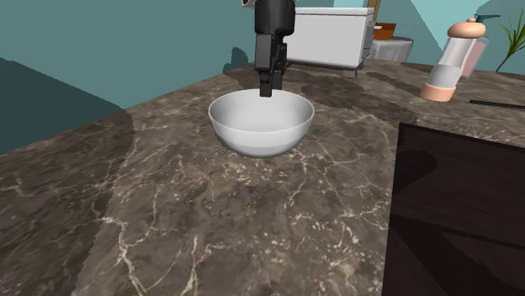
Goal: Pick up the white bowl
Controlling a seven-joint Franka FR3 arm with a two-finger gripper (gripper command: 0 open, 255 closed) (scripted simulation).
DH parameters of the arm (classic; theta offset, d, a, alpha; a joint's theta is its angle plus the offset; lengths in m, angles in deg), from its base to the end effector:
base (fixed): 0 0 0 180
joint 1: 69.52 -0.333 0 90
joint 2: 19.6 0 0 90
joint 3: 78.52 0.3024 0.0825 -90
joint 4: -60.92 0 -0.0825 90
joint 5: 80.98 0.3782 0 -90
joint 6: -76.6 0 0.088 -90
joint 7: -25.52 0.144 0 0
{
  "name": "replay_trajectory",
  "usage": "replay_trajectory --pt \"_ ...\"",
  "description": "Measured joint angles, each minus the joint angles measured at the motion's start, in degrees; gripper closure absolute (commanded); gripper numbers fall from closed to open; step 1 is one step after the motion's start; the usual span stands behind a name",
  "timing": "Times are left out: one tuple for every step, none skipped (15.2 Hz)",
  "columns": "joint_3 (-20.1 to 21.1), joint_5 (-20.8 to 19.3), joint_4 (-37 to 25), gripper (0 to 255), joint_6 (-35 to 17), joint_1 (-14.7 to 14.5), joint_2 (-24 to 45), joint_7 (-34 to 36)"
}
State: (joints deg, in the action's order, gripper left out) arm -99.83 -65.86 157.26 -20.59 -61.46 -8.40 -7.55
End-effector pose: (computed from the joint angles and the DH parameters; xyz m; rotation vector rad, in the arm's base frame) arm 0.5325 -0.2479 0.4302 -2.8951 -0.0146 0.0639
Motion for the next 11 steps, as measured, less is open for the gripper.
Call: replay_trajectory --pt "0.02 -0.01 0.73 0 -0.61 -0.05 -0.1 -0.09" --pt "0.05 0.02 0.97 255 -0.89 -0.1 -0.07 -0.09" --pt "0.06 0.03 1.11 255 -1.05 -0.12 -0.06 -0.1" --pt "0.07 0.03 1.19 255 -1.13 -0.13 -0.06 -0.1" --pt "0.08 0.04 1.22 255 -1.17 -0.14 -0.06 -0.09" --pt "0.07 0.04 1.22 255 -1.19 -0.14 -0.06 -0.1" --pt "0.07 0.04 1.22 255 -1.19 -0.14 -0.07 -0.1" --pt "0.07 0.04 1.23 255 -1.2 -0.14 -0.07 -0.1" --pt "0.07 0.04 1.23 255 -1.2 -0.14 -0.07 -0.1" --pt "0.07 0.04 1.23 255 -1.2 -0.14 -0.07 -0.1" --pt "0.07 0.04 1.23 255 -1.2 -0.14 -0.07 -0.1"
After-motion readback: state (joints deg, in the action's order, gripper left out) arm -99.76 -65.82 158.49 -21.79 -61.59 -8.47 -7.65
